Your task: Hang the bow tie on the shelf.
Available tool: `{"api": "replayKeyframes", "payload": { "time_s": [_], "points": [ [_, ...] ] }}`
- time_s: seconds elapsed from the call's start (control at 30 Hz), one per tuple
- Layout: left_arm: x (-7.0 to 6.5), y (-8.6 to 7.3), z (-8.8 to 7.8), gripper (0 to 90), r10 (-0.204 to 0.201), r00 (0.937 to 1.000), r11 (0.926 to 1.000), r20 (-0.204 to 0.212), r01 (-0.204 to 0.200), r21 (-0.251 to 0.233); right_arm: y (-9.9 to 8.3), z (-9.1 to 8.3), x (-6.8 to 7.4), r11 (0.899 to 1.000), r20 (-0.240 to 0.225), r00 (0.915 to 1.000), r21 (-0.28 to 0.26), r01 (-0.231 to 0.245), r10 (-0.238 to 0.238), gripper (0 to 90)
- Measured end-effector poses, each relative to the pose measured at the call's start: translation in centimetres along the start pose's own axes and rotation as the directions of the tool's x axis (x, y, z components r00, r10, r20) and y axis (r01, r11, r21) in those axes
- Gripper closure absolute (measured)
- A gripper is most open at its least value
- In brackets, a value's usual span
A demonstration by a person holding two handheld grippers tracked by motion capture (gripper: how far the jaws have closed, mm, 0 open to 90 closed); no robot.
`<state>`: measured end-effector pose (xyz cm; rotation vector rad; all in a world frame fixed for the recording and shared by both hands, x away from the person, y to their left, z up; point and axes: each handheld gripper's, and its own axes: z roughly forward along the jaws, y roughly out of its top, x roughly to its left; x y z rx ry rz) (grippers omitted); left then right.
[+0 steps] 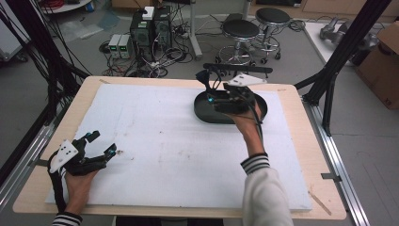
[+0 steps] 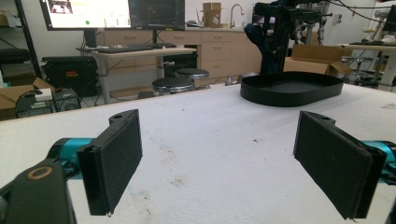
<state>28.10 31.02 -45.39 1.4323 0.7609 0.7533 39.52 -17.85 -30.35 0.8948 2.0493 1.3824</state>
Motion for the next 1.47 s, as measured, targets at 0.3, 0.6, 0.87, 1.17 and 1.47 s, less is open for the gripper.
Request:
{"api": "replayKeyframes", "payload": {
  "time_s": [0.3, 0.6, 0.87, 1.17, 1.47],
  "points": [
    [-0.2, 0.0, 0.1, 15.7, 0.012, 0.9999, 0.9999, 0.003, -0.012, 0.003, -5.7, -9.7, 0.7, 0.987, 0.053, 0.9981, -0.16, -0.022, 0.031, 24.4],
    [-0.2, 0.0, 0.1, 15.7, 0.017, 0.9999, 0.9998, -0.001, -0.017, 0.008, -12.7, -13.6, 1.2, 0.977, 0.126, 0.9886, -0.208, -0.055, 0.082, 23.3],
    [-0.3, 0.0, 0.1, 15.7, 0.025, 0.9997, 0.9996, -0.006, -0.025, 0.009, -17.1, -13.2, 1.7, 0.979, 0.185, 0.9793, -0.201, -0.043, 0.081, 22.9],
    [-0.3, 0.0, 0.1, 15.7, 0.031, 0.9995, 0.9994, -0.008, -0.031, 0.013, -18.9, -12.1, 2.3, 0.974, 0.214, 0.973, -0.225, -0.038, 0.087, 22.5],
    [-0.3, 0.0, 0.1, 15.7, 0.028, 0.9995, 0.9995, -0.011, -0.028, 0.012, -20.1, -11.3, 3.0, 0.966, 0.267, 0.9607, -0.259, -0.004, 0.076, 22.0]
  ]
}}
